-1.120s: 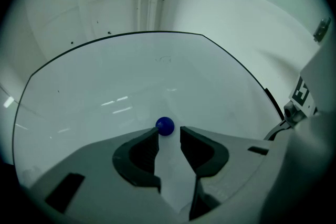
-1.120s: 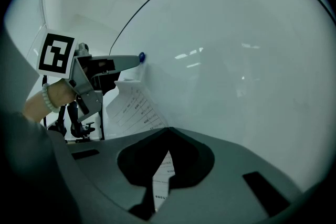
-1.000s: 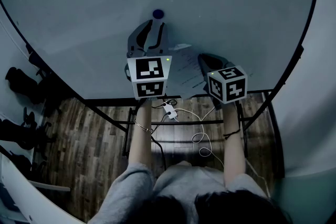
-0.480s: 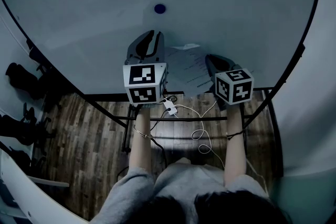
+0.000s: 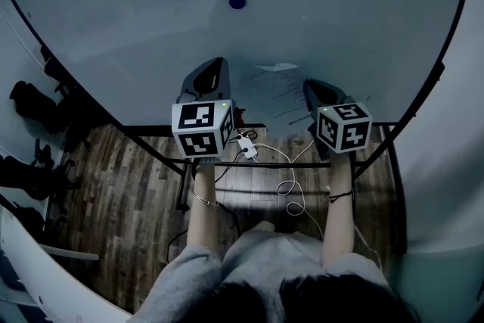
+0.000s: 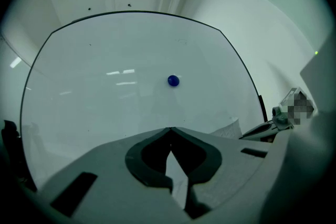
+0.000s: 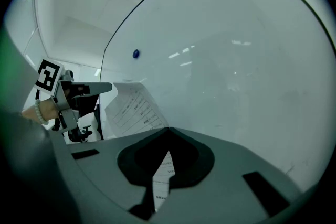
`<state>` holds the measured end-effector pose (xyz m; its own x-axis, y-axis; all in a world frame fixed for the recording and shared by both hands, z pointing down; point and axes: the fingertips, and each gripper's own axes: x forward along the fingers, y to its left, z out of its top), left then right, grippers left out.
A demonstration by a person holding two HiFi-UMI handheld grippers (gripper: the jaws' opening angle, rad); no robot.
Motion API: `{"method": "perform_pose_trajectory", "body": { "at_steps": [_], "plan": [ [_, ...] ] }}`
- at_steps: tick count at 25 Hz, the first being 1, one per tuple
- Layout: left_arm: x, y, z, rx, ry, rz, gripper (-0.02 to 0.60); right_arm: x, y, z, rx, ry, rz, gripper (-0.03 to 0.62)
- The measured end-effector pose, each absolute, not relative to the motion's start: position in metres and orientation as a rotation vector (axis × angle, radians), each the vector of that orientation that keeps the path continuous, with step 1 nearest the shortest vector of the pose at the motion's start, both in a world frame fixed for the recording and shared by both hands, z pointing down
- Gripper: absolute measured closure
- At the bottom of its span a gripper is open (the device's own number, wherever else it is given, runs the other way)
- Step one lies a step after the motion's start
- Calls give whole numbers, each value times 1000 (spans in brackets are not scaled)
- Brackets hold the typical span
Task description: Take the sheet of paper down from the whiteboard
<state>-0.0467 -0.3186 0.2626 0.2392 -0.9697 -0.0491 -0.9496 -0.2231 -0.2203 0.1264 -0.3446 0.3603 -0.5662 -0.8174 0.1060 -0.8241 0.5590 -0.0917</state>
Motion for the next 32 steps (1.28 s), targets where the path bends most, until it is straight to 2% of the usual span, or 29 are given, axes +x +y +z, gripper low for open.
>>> {"method": "perform_pose_trajectory", "body": {
  "at_steps": [15,32],
  "plan": [
    [-73,-287,320,-2423,1959,-139,575,124,-332,369,1462,-2737,233,594],
    [-77,-267,335,-2415,2004,-144,575,122,-317,360,1445,-2780,170,594]
  ]
}}
